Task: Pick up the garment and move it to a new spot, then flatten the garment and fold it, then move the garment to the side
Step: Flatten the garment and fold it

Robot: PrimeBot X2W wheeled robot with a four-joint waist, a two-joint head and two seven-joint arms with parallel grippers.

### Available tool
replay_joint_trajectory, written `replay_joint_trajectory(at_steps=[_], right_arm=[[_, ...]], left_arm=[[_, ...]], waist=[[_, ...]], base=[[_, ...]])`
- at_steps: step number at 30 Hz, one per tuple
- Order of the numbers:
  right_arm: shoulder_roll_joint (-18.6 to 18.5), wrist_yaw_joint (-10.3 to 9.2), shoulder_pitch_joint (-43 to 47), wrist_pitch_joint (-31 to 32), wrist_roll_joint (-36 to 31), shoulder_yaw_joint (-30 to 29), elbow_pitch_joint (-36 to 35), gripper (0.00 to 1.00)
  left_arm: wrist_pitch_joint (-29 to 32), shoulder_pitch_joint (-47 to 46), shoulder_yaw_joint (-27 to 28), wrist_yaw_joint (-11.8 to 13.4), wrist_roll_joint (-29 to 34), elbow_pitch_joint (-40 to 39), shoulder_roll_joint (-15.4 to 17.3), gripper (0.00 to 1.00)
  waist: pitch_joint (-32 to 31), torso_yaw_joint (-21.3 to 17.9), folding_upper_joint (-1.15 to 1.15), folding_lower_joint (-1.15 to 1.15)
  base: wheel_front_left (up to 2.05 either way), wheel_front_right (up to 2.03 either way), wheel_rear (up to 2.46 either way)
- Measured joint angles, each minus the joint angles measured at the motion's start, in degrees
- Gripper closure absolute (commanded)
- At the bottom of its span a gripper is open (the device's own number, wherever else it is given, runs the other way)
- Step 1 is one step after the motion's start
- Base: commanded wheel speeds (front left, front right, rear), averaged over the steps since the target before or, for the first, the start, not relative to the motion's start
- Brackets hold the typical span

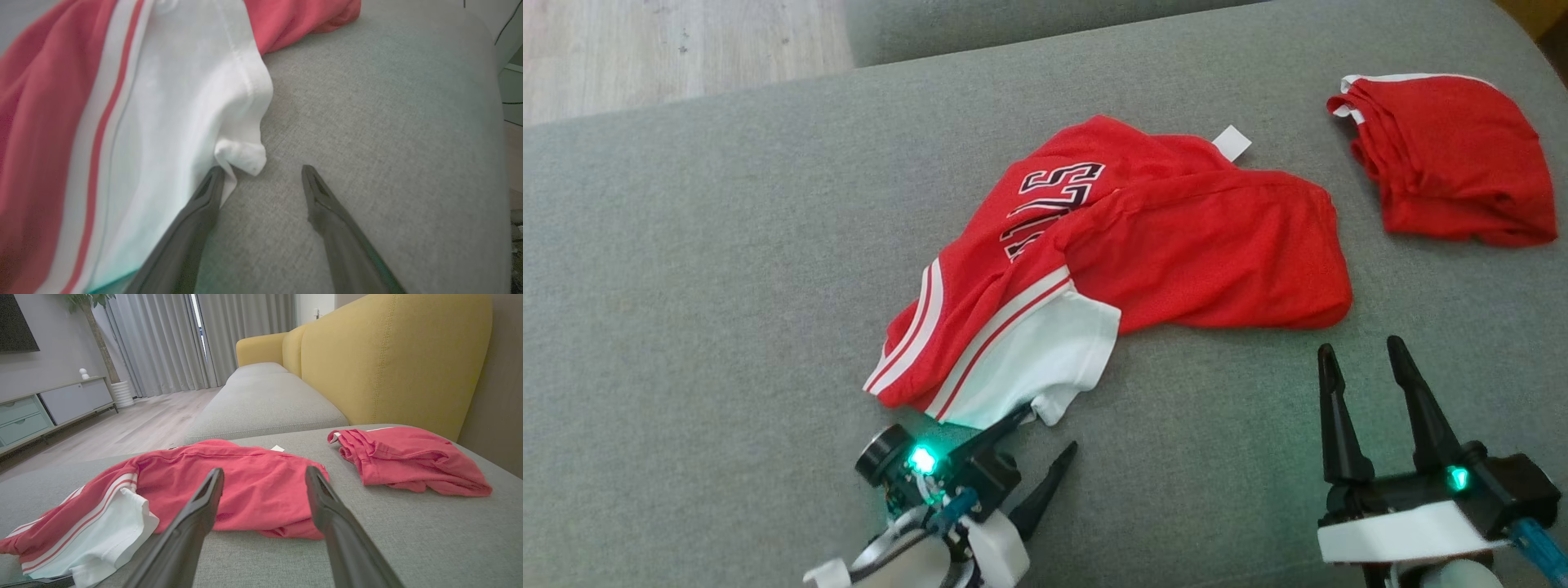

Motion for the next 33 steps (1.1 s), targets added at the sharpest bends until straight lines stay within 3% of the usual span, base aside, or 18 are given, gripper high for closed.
replay_joint_trajectory(at_steps=[10,11,12,13,15,22,26,29,33], right_arm=[[0.0,0.0,-0.47,0.0,-0.41,0.11,-0.23,0.0],[0.0,0.0,-0.47,0.0,-0.43,0.11,-0.23,0.0],[0.0,0.0,-0.47,0.0,-0.43,0.11,-0.23,0.0],[0.0,0.0,-0.47,0.0,-0.43,0.11,-0.23,0.0],[0.0,0.0,-0.47,0.0,-0.43,0.1,-0.23,0.0],[0.0,0.0,-0.42,0.0,-0.41,0.2,-0.12,0.0],[0.0,0.0,-0.29,0.0,0.21,0.47,0.35,0.0],[-0.01,0.0,0.03,0.0,0.59,0.3,0.88,0.0],[0.0,0.0,1.79,0.0,0.59,-0.33,2.78,0.0]], left_arm=[[0.02,-2.49,-1.29,-0.38,-0.92,1.01,-0.55,0.0],[0.02,-2.49,-1.35,-0.29,-0.92,1.0,-0.55,0.1],[0.02,-2.49,-1.37,-0.14,-0.93,0.98,-0.55,0.33],[0.03,-2.49,-1.4,-0.09,-1.04,0.92,-0.56,0.64],[0.07,-2.49,-1.41,0.1,-1.48,0.47,-0.56,1.0],[0.08,-2.14,-1.11,1.13,-2.56,-3.49,-0.57,1.0],[0.08,-0.29,1.99,3.76,-2.71,-11.73,0.05,1.0],[0.08,2.5,5.46,5.53,-2.92,-19.57,2.49,1.0],[0.07,6.53,9.21,6.16,-3.41,-27.78,8.2,1.0]], waist=[[0.49,-0.25,0.0,0.0],[0.47,-0.26,0.0,0.0],[0.43,-0.26,0.0,0.0],[0.38,-0.26,0.0,0.0],[0.25,-0.18,0.0,0.0],[-1.02,0.73,0.0,0.0],[-2.05,1.71,0.0,0.0],[-2.85,2.87,0.0,-0.01],[-3.88,4.96,0.0,-0.01]], base=[[0.0,0.0,0.0],[0.0,0.0,0.0],[0.0,0.0,0.0],[0.0,0.0,0.0],[0.0,0.0,0.0],[0.0,0.0,0.0],[0.0,0.0,0.0],[0.0,0.0,0.0],[0.0,0.0,0.0]])
